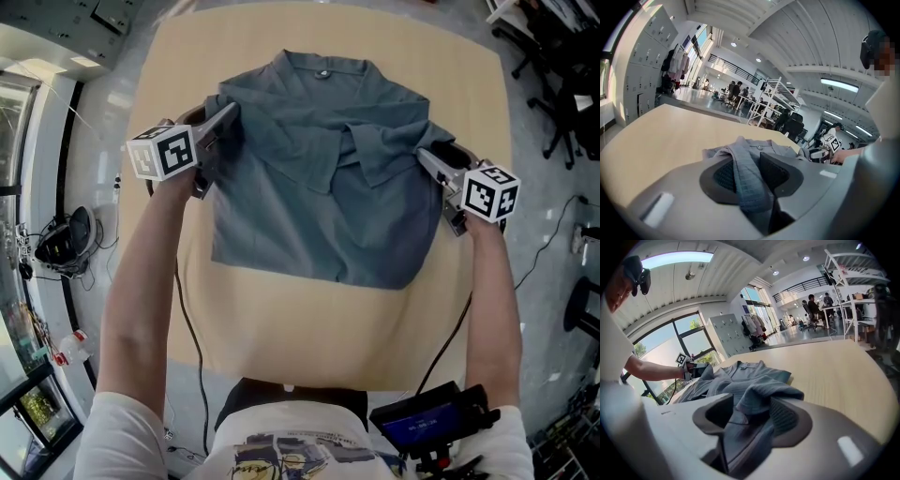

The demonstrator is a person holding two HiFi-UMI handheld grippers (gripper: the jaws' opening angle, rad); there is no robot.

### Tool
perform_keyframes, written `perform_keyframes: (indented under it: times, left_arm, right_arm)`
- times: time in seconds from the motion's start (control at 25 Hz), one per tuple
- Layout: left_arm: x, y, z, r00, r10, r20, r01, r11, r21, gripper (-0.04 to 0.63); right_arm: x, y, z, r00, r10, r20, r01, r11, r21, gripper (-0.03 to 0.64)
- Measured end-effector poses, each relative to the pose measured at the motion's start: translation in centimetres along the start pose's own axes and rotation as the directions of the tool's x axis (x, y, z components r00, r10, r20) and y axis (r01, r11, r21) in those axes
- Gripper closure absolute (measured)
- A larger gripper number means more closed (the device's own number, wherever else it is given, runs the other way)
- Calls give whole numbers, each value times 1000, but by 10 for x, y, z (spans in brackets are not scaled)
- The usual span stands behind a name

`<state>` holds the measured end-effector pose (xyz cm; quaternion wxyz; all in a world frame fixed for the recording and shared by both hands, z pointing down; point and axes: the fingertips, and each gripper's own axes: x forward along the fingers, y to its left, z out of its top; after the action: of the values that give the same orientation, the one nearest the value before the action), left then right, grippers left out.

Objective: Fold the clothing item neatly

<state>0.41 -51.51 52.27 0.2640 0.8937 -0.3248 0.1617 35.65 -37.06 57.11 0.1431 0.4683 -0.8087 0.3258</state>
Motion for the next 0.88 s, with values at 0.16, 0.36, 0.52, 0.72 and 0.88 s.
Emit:
perform_keyframes:
  times: [0.16, 0.36, 0.52, 0.72, 0.88]
  left_arm:
    - [-12, 5, -5, 1000, 7, -20, -7, 1000, 9, 459]
    - [-24, 1, -10, 1000, -4, -19, 4, 1000, 13, 459]
    - [-37, 0, -9, 1000, 6, -30, -5, 999, 32, 459]
    - [-53, 5, -24, 994, -3, -112, 10, 998, 65, 459]
    - [-67, 13, -33, 990, 19, -137, -8, 997, 77, 459]
  right_arm:
    - [-11, 0, -10, 1000, -23, -10, 23, 1000, 1, 385]
    - [-20, 11, -20, 999, -37, -22, 37, 999, -7, 385]
    - [-25, 22, -28, 999, -42, -29, 42, 999, -13, 385]
    - [-30, 44, -35, 999, -38, -31, 38, 999, -20, 385]
    - [-33, 60, -39, 999, -37, -33, 36, 999, -26, 385]
